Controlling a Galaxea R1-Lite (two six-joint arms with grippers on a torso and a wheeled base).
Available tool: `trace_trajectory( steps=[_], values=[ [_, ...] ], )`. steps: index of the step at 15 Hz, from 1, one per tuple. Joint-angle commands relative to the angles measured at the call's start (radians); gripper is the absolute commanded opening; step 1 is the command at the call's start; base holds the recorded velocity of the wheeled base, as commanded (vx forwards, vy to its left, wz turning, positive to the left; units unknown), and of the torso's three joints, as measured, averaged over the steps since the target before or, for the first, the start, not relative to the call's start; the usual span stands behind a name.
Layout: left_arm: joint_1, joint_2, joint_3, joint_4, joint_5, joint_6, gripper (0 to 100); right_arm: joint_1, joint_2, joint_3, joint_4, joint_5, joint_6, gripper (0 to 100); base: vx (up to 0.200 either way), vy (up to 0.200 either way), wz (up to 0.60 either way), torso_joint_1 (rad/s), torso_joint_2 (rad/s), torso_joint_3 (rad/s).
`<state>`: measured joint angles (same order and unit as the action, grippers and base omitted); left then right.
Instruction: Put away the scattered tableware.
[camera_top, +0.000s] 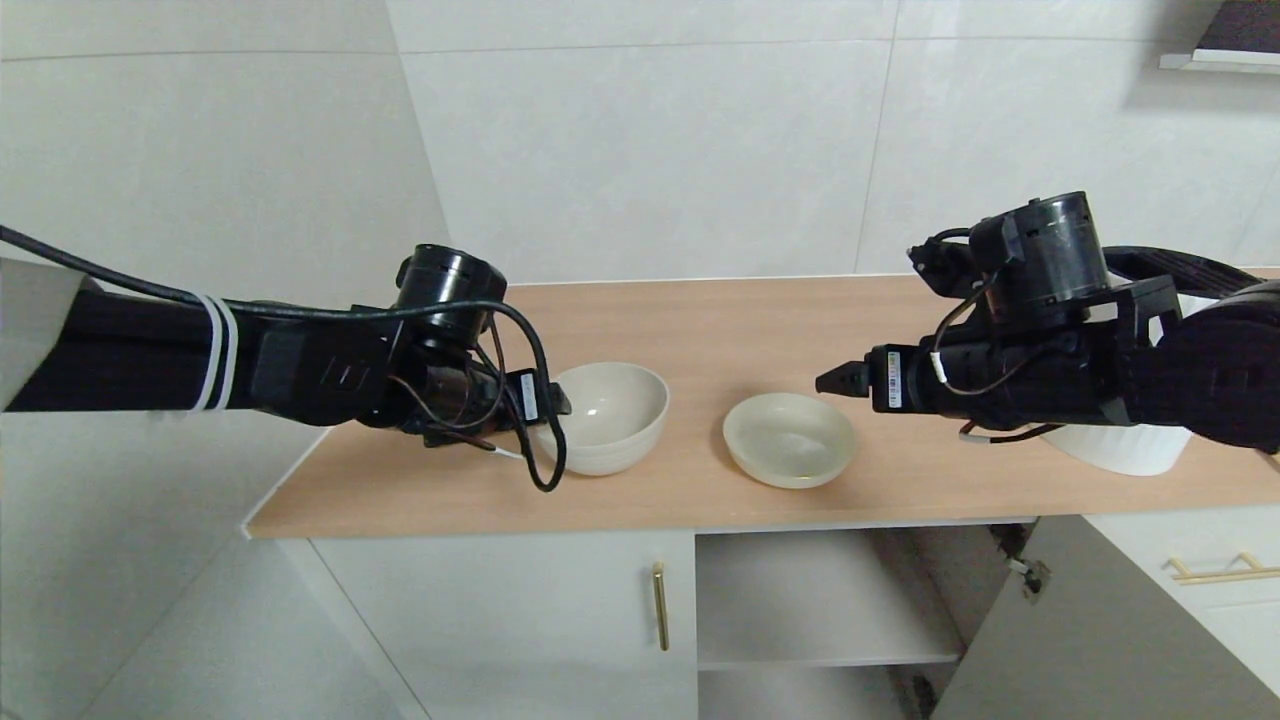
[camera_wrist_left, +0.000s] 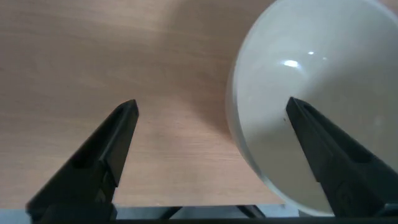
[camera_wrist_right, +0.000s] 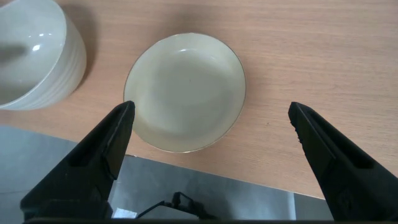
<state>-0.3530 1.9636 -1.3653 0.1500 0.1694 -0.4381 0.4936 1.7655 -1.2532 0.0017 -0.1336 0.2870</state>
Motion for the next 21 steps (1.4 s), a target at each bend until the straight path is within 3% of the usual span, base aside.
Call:
trace_trajectory(
  steps=[1,7,10,13,15,21],
  values=[
    [-0.001,0.029,-0.021,0.000,-0.001,-0.004,0,0.000,-0.001,0.000,0.000,0.000,0.000,100,0.000,0.000,0.00,0.000,0.00,0.000],
    [-0.003,0.012,-0.021,0.000,0.001,-0.007,0,0.000,-0.003,0.000,0.001,0.002,-0.002,100,0.000,0.000,0.00,0.000,0.00,0.000],
    [-0.004,-0.138,0.018,0.003,0.016,-0.022,0,0.000,0.002,-0.009,0.026,-0.001,-0.003,100,0.000,0.000,0.00,0.000,0.00,0.000],
    [-0.004,-0.293,0.063,0.003,0.015,-0.018,0,0.000,0.103,-0.153,0.253,-0.104,0.026,100,0.000,0.000,0.00,0.000,0.00,0.000],
    [-0.004,-0.345,0.069,0.003,0.015,-0.018,0,0.000,0.178,-0.195,0.281,-0.159,0.061,100,0.000,0.000,0.00,0.000,0.00,0.000],
    [-0.004,-0.362,0.072,0.003,0.015,-0.018,0,-0.006,0.315,-0.255,0.279,-0.193,0.089,100,0.000,0.000,0.00,0.000,0.00,0.000]
  ],
)
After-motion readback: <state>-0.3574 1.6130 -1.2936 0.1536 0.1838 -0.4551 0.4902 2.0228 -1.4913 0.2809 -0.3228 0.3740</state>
